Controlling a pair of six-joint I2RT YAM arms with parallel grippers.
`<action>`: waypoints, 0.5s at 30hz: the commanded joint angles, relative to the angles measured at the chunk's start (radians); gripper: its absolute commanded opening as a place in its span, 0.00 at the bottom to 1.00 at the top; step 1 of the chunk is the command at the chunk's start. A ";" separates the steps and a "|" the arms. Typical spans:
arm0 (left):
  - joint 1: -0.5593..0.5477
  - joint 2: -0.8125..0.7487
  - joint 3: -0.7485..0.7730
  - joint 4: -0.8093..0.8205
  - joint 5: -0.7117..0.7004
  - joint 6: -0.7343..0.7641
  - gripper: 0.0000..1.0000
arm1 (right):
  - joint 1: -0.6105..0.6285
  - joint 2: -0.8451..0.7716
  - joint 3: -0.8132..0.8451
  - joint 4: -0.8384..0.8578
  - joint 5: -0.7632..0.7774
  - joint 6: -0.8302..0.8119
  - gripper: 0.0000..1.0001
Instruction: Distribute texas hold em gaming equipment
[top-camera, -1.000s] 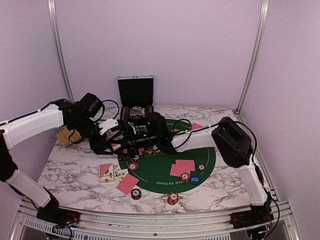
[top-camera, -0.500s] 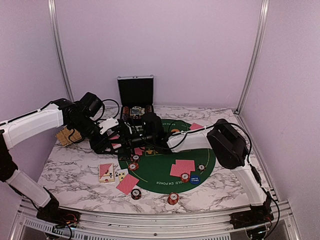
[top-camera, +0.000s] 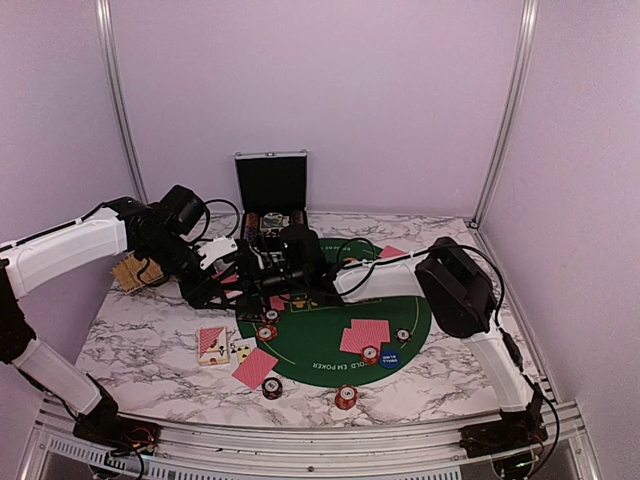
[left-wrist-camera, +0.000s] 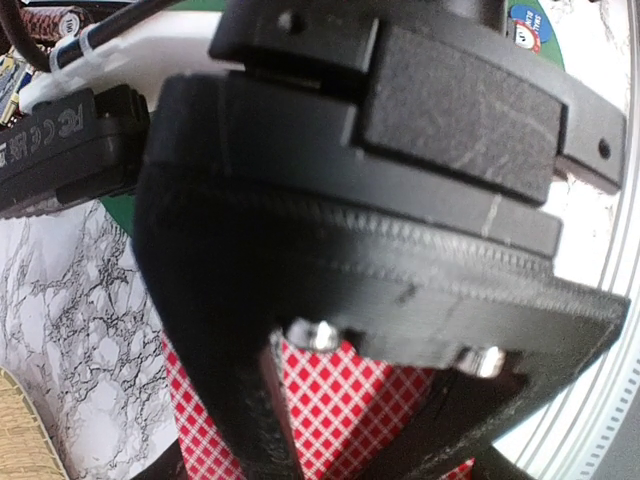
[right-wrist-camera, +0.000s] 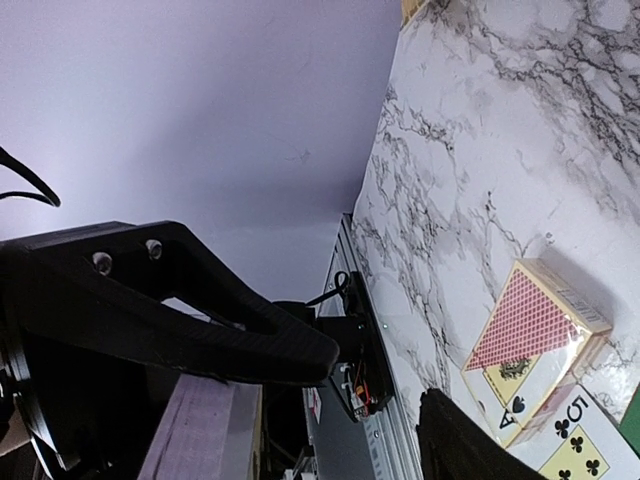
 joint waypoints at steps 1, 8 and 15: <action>0.000 -0.021 0.000 -0.004 0.014 0.009 0.00 | -0.025 -0.044 -0.040 -0.067 0.039 -0.044 0.66; 0.000 -0.025 -0.001 -0.001 0.013 0.010 0.00 | -0.041 -0.094 -0.068 -0.119 0.057 -0.096 0.63; 0.000 -0.023 -0.003 -0.001 0.007 0.010 0.00 | -0.054 -0.128 -0.100 -0.110 0.053 -0.105 0.58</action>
